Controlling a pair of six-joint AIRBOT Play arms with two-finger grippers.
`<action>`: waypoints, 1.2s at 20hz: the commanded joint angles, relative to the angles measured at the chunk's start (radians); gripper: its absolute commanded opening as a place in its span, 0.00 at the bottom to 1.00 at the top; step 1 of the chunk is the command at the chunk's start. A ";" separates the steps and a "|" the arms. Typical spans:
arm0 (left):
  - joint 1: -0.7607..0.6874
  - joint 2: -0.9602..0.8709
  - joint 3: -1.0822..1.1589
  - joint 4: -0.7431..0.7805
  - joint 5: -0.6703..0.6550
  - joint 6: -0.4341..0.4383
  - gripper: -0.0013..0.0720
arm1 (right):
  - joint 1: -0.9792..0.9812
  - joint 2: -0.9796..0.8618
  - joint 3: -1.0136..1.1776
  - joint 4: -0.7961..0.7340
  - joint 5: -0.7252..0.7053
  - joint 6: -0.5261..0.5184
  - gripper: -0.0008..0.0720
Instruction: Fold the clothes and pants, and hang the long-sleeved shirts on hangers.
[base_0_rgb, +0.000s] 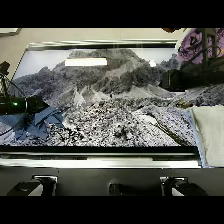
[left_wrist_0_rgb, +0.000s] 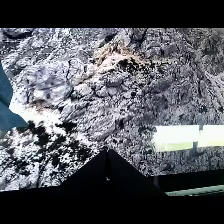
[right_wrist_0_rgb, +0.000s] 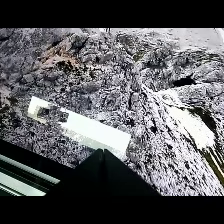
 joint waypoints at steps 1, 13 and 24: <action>0.000 0.000 0.000 0.000 0.000 0.000 0.04 | 0.000 0.001 0.000 0.000 0.000 0.000 0.06; 0.000 0.000 0.000 0.000 0.000 0.000 0.04 | 0.000 0.001 0.000 0.000 0.000 0.000 0.06; 0.000 -0.014 0.000 0.023 0.000 -0.069 0.65 | 0.000 0.001 0.000 0.000 -0.034 0.001 0.06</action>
